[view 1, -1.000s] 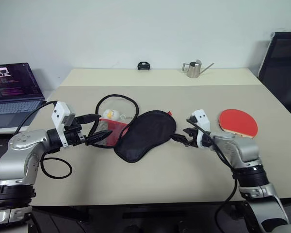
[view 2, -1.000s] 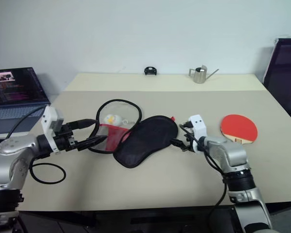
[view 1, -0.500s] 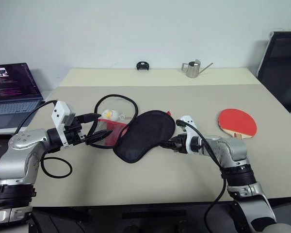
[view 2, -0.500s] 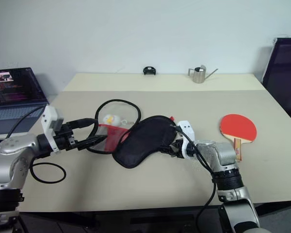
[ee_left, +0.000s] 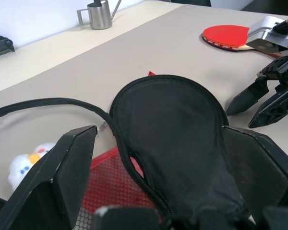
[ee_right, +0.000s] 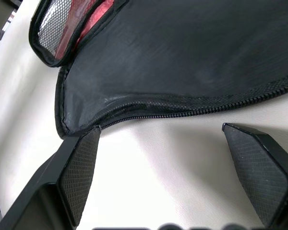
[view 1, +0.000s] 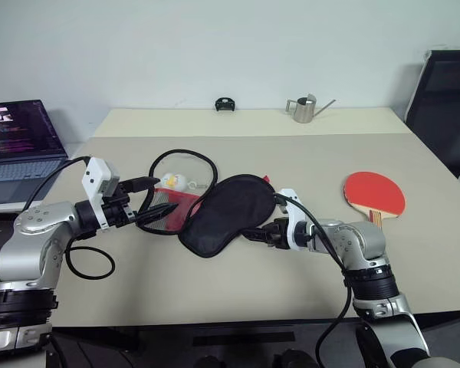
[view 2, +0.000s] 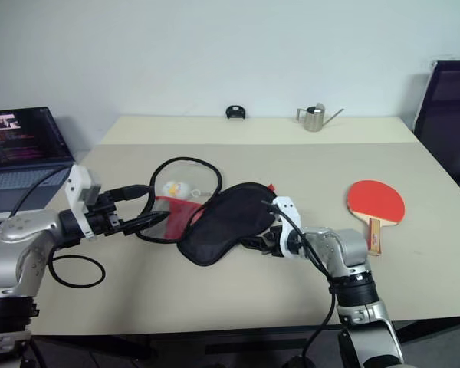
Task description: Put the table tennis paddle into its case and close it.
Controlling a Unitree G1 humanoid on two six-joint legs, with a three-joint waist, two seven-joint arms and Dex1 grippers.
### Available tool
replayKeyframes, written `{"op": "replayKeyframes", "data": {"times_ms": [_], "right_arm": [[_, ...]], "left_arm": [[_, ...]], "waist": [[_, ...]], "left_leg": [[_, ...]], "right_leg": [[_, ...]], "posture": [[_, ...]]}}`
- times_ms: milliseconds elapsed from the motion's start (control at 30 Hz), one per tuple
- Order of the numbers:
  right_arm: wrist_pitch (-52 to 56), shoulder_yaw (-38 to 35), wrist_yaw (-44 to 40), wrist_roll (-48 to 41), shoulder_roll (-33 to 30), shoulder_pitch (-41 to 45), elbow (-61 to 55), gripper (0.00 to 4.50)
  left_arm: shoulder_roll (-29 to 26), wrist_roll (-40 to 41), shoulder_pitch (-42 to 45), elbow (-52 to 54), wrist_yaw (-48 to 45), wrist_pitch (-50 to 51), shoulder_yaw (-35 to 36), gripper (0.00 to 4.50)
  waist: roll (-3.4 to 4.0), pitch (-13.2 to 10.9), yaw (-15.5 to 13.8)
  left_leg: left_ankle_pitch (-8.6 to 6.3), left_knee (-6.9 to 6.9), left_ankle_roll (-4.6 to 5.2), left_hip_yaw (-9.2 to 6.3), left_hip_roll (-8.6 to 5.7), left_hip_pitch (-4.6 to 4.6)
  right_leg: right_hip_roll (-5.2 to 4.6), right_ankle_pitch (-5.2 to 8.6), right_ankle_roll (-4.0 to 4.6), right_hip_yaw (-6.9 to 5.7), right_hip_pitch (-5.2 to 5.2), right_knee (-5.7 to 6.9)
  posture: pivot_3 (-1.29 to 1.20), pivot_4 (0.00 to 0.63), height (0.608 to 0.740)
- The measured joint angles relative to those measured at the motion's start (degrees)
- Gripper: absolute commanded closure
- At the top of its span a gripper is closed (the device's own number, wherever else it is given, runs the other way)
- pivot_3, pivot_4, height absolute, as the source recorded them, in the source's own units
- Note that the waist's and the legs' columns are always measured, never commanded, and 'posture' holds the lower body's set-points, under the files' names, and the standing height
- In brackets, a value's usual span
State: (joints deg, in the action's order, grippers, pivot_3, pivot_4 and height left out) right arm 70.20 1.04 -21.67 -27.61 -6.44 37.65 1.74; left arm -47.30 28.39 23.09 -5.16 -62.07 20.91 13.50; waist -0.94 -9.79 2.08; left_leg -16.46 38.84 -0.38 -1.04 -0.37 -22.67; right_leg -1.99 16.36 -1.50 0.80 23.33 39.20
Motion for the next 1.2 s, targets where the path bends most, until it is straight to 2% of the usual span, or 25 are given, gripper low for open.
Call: {"op": "replayKeyframes", "data": {"times_ms": [200,467,600,900,1200], "right_arm": [[-5.35,-1.68,4.38,1.65,5.71,3.23,5.81,0.06],[-10.3,-2.56,6.9,2.36,6.67,5.19,10.04,0.06],[-10.3,-3.37,7.14,2.28,6.48,5.2,10.1,1.34],[-1.41,-10.96,9.55,-0.75,5.72,5.98,10.63,4.48],[2.23,-14.3,8.79,-0.83,-0.68,9.05,14.92,4.48]], "left_arm": [[0.32,-0.44,0.52,-0.3,0.01,-0.07,-0.39,0.0],[0.9,-0.77,1.32,-1.39,0.06,-0.12,-0.4,0.0],[0.99,-0.85,1.31,-1.43,0.08,-0.12,-0.4,0.0],[0.97,-0.82,-0.34,-0.9,-0.01,0.02,-0.4,0.0],[1.2,-0.19,-1.88,2.43,0.11,1.32,-0.4,0.0]], "waist": [[0.0,0.0,0.09],[-0.01,0.0,0.08],[-0.01,0.0,0.08],[0.0,0.0,-0.12],[0.0,0.0,-0.2]], "left_leg": [[0.0,0.0,-0.01,0.0,-0.01,-0.01],[0.0,-0.01,-0.01,-0.01,-0.01,-0.04],[0.0,-0.02,-0.01,-0.01,-0.01,-0.04],[0.0,-0.03,-0.01,-0.01,-0.01,-0.05],[0.0,-0.04,0.0,-0.01,-0.02,-0.1]], "right_leg": [[0.0,0.0,0.0,0.0,0.02,0.03],[-0.01,0.0,0.0,0.0,0.04,-0.01],[-0.01,0.0,0.0,0.0,0.04,-0.01],[-0.01,0.0,0.0,-0.01,0.05,-0.02],[-0.02,0.0,0.0,-0.02,0.05,-0.09]], "posture": [[0.0,0.15,0.74],[0.0,0.15,0.74],[0.0,0.15,0.74],[0.0,0.15,0.74],[0.0,0.15,0.74]]}}
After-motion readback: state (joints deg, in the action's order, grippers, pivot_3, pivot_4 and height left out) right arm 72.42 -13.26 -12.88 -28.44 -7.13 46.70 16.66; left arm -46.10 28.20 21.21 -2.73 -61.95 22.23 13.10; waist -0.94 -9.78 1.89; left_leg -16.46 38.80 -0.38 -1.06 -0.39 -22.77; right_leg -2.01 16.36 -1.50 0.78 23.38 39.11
